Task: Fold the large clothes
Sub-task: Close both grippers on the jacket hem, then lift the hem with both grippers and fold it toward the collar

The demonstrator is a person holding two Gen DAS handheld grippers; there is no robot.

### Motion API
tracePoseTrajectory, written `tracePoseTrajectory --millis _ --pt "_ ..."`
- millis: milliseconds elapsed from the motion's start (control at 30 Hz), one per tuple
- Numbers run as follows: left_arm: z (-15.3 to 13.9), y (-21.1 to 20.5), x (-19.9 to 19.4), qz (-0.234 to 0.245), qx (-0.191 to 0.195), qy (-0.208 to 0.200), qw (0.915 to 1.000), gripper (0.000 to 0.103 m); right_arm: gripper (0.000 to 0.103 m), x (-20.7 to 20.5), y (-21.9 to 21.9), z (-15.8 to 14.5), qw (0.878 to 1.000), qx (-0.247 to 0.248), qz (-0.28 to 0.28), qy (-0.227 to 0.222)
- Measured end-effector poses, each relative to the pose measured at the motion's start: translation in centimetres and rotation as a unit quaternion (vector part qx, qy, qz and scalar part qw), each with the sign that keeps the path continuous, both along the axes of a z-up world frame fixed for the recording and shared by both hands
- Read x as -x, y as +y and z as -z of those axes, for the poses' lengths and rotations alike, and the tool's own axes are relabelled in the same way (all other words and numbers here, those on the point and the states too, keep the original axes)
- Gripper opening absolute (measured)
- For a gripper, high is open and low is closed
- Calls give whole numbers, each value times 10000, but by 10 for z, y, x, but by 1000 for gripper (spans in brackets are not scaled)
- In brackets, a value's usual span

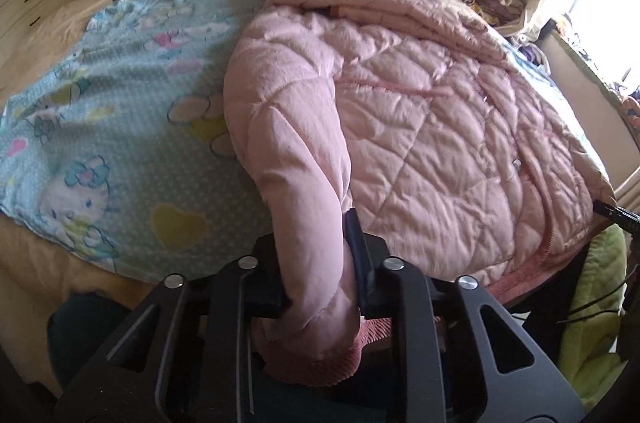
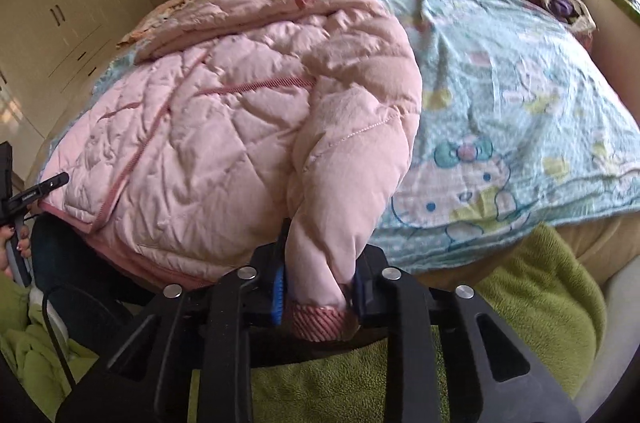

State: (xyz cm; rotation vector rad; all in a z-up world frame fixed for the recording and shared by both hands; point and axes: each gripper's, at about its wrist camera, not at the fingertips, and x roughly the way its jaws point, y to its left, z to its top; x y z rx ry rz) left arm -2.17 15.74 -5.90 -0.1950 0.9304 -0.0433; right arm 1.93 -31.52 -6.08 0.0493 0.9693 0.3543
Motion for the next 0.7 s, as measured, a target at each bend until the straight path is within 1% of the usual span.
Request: tracePoseTrajectory --millis 133,233,367,500,700 --pt "-22 1 -2 36 41 -285 9996 11 20 -1 -2 -24 9989 -269 -66 -371" --pt "-40 2 -7 39 81 -546 9985 10 20 -6 -4 -39 9969 -503 -51 -602" --pt "-56 1 -16 42 128 -761 9970 10 19 -12 -5 -59 9927 -719 -11 -964" --pt "-70 2 -26 5 159 -990 9950 10 19 -20 -3 -74 9895 -839 8 -1173" --pt "-89 3 -42 -28 217 -1276 9916 10 19 -34 -7 -89 9854 -1044 74 -1343"
